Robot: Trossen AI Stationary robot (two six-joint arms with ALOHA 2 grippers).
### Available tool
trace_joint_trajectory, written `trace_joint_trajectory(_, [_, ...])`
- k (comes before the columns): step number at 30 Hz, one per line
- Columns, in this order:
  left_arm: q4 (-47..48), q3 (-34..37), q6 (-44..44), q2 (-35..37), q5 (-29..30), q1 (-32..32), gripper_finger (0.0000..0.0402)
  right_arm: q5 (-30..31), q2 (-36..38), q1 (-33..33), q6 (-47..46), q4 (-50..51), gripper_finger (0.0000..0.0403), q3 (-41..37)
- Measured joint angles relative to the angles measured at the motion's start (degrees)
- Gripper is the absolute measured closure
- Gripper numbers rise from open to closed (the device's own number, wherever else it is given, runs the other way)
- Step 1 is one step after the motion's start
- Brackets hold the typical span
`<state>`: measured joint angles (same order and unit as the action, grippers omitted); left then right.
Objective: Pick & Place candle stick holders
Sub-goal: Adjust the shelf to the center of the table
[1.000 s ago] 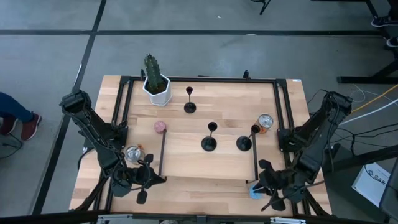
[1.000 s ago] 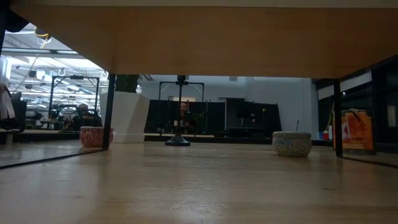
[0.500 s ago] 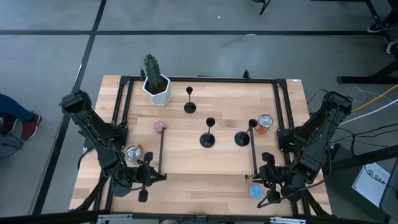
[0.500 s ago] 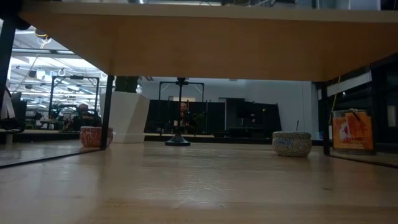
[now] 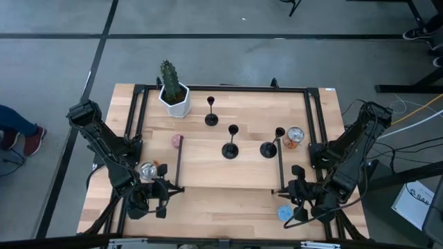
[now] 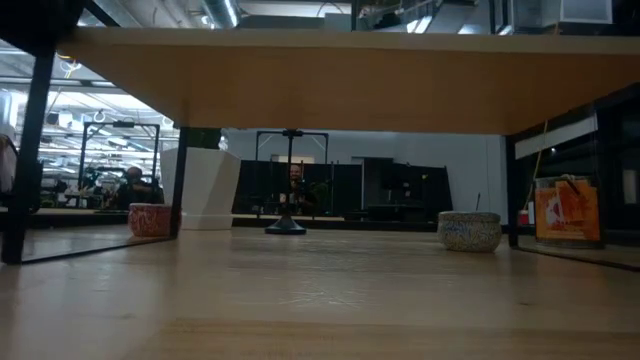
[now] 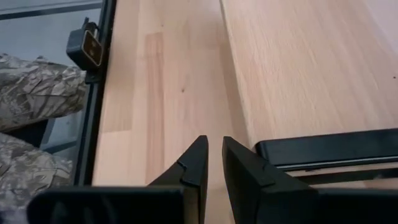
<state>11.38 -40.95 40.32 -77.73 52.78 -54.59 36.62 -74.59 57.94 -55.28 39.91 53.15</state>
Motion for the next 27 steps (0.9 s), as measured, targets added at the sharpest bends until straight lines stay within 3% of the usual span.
trace_joint_trajectory(27, [17.2,0.0,7.1,0.0,10.4,0.0,0.04,-0.2,0.0,-10.1,0.7,8.4,0.035,0.0])
